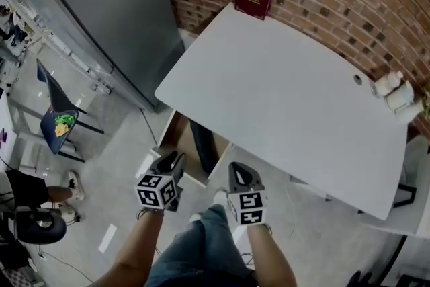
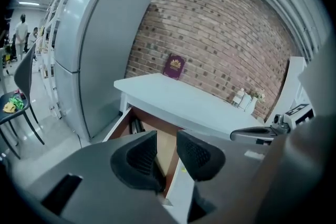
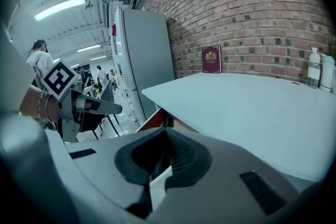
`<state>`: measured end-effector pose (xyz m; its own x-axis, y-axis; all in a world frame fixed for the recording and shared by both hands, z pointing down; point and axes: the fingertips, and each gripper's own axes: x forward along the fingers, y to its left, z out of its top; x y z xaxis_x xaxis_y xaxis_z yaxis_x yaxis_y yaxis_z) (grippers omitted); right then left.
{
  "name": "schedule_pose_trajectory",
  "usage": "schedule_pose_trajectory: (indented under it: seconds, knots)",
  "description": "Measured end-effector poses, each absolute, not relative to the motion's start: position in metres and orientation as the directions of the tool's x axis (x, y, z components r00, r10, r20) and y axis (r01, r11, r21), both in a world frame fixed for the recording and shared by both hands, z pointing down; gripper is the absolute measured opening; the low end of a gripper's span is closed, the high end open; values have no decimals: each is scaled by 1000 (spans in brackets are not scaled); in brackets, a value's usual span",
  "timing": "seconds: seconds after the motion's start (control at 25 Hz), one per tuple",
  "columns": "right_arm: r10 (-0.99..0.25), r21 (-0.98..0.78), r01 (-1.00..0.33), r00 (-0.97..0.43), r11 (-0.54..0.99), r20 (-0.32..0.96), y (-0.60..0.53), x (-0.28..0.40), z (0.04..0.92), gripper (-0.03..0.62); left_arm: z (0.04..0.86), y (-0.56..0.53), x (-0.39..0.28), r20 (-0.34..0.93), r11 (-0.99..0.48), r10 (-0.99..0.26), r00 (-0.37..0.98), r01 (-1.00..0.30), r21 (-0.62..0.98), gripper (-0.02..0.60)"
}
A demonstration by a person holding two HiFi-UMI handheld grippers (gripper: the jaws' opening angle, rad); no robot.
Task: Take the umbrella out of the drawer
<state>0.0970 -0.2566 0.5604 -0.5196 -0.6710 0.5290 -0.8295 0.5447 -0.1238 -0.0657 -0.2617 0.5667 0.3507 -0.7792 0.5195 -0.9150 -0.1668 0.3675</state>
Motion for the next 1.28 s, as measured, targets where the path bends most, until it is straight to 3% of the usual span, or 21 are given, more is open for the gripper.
schedule_pose_trajectory:
  seconds: [0.64, 1.04, 1.28]
  knots:
    - [-698, -177, -881, -458, 439, 551, -288, 94, 665, -8, 694, -296, -49, 623, -123, -666, 411, -884, 451, 120]
    - [-716, -196, -902, -427, 386, 552, -297, 98, 713, -8, 761, -319, -36, 694, -94, -586, 419, -885, 455, 280]
    - [-714, -193, -904, -421, 382, 559, -301, 99, 729, -8, 800, -332, -35, 749, -44, -531, 395, -896, 442, 298]
